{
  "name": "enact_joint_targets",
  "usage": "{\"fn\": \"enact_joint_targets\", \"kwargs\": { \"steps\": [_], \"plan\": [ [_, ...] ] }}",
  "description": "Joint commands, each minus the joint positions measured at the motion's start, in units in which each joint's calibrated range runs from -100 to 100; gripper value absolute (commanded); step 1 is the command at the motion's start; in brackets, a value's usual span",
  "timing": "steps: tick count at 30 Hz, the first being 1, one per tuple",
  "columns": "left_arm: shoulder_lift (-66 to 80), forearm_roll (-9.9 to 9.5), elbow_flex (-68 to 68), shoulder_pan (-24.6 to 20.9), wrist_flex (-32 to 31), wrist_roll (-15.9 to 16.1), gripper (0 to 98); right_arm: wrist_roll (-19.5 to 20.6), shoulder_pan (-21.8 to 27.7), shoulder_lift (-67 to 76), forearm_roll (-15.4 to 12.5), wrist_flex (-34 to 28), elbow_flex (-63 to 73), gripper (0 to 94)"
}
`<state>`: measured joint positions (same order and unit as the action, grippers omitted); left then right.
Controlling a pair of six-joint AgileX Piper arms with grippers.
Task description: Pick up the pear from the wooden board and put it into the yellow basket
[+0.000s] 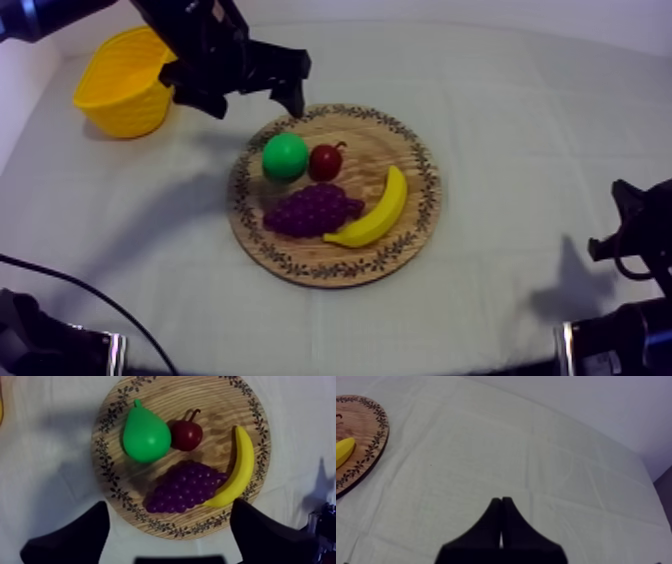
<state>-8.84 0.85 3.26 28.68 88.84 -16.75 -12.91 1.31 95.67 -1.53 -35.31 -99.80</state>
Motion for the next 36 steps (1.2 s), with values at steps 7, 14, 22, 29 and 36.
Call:
{"fn": "enact_joint_targets", "kwargs": {
  "steps": [7, 14, 22, 29, 36],
  "plan": [
    [-3.5, 0.06, -0.7, -0.8, -2.1, 0.4, 89.9, 0.0, 0.0, 0.0, 0.0, -0.1, 0.0, 0.4],
    [-11.2, 0.53, -3.4, -2.6, -3.5, 0.7, 85.8, 0.0, 0.0, 0.0, 0.0, -0.1, 0.0, 0.4],
    [-20.6, 0.63, -8.3, -3.7, -4.1, 1.0, 85.7, 0.0, 0.0, 0.0, 0.0, -0.1, 0.0, 0.4],
    [-26.6, 0.67, -11.7, -3.8, -4.4, 1.1, 85.9, 0.0, 0.0, 0.0, 0.0, -0.1, 0.0, 0.4],
    [-29.8, 0.87, -13.5, -4.1, -4.5, 1.3, 85.9, 0.0, 0.0, 0.0, 0.0, -0.1, 0.0, 0.4]
  ]
}}
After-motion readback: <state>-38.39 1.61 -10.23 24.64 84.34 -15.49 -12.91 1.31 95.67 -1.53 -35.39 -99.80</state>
